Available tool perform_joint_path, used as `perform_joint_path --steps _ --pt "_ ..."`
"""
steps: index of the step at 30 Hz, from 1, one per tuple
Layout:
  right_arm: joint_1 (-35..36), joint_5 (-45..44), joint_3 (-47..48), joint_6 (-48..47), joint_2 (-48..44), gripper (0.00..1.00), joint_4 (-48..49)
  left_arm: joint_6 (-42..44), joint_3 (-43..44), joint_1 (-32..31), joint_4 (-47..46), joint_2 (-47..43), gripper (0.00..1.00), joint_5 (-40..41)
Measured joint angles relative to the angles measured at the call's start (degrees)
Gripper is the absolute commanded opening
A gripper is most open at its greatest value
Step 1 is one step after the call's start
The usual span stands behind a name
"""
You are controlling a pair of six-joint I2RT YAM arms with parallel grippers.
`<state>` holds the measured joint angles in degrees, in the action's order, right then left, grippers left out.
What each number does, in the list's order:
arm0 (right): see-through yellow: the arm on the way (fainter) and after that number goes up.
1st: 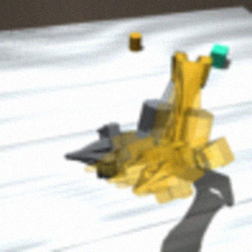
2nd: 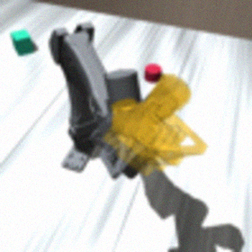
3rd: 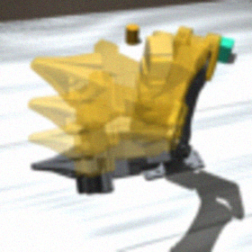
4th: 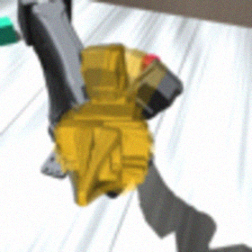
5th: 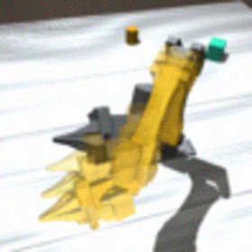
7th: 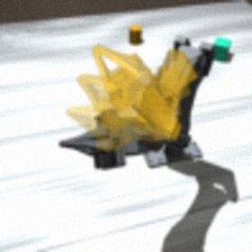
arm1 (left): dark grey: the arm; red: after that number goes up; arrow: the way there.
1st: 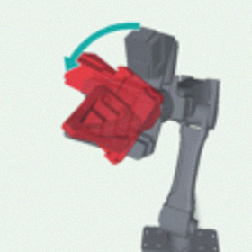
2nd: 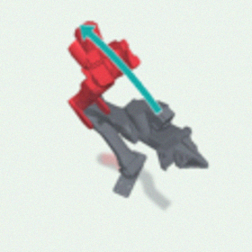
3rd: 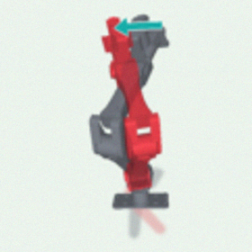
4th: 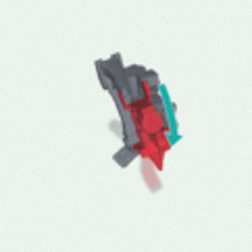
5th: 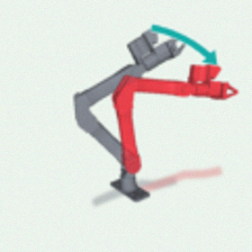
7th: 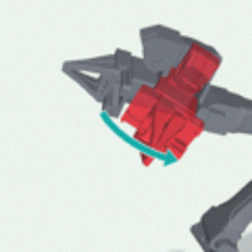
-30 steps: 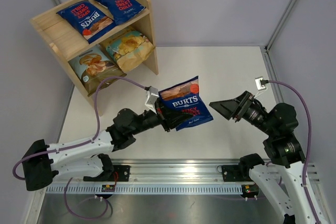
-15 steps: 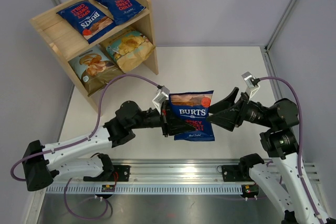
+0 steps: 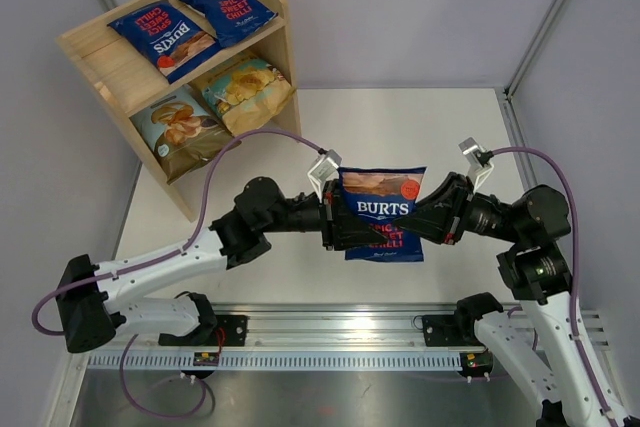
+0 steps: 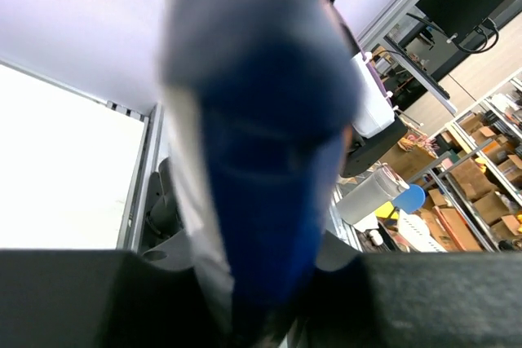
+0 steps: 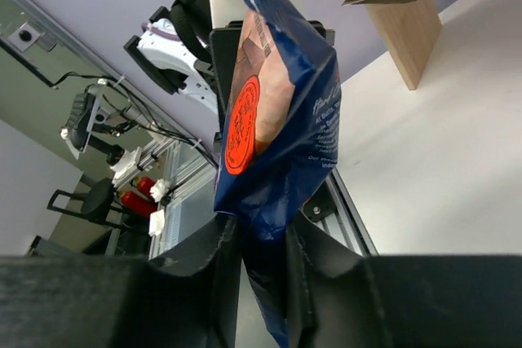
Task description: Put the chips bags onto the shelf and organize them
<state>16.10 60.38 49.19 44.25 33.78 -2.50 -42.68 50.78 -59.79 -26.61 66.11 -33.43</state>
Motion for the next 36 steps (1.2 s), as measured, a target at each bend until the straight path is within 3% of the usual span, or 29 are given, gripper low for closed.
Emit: perform_joint_path --steps 3,4,6,8,11,19,24,29,30,31,33,36 --pt "0.0 -2.1 0.1 -0.9 -0.4 0.15 -2.0 -0.6 0.0 0.4 0.5 0.1 0.40 -0.1" --pt "0.0 -2.9 0.1 -0.9 -0.5 0.11 -2.3 -0.6 0.0 0.6 0.6 0.0 0.60 -0.1" --pt "0.0 -4.7 0.0 -0.3 -0.8 0.09 -2.3 -0.4 -0.1 0.9 1.3 -0.4 0.77 0.3" --pt "0.0 -6.5 -0.3 1.4 -1.4 0.08 -1.0 0.0 -0.5 1.0 2.1 -1.3 0.87 1.4" --pt "0.0 -9.4 -1.9 5.8 -2.5 0.08 3.3 0.6 -2.2 1.1 2.8 -3.8 0.90 4.5" --pt "0.0 -16.4 -6.4 19.1 -2.4 0.08 15.2 0.9 -9.9 -0.5 -1.7 -8.8 0.70 15.4" --pt "0.0 -19.7 -10.1 25.7 -1.9 0.08 19.5 0.2 -11.9 -1.2 -6.2 -9.1 0.48 21.0" --pt "0.0 -22.3 -12.5 29.4 -2.5 0.08 20.4 -0.5 -13.2 -1.4 -10.2 -9.5 0.50 25.8" --pt "0.0 -22.4 -12.6 29.8 -2.5 0.07 20.6 -0.7 -13.4 -1.4 -10.9 -9.5 0.47 26.5" --pt "0.0 -22.4 -12.6 30.3 -2.6 0.07 20.9 -0.9 -13.4 -1.4 -11.5 -9.5 0.32 27.1" --pt "0.0 -22.5 -12.6 30.9 -2.6 0.08 21.5 -1.3 -13.4 -1.4 -12.4 -9.5 0.18 27.6" --pt "0.0 -22.9 -12.6 31.4 -2.7 0.09 22.0 -1.6 -13.4 -1.7 -13.7 -9.2 0.12 27.8"
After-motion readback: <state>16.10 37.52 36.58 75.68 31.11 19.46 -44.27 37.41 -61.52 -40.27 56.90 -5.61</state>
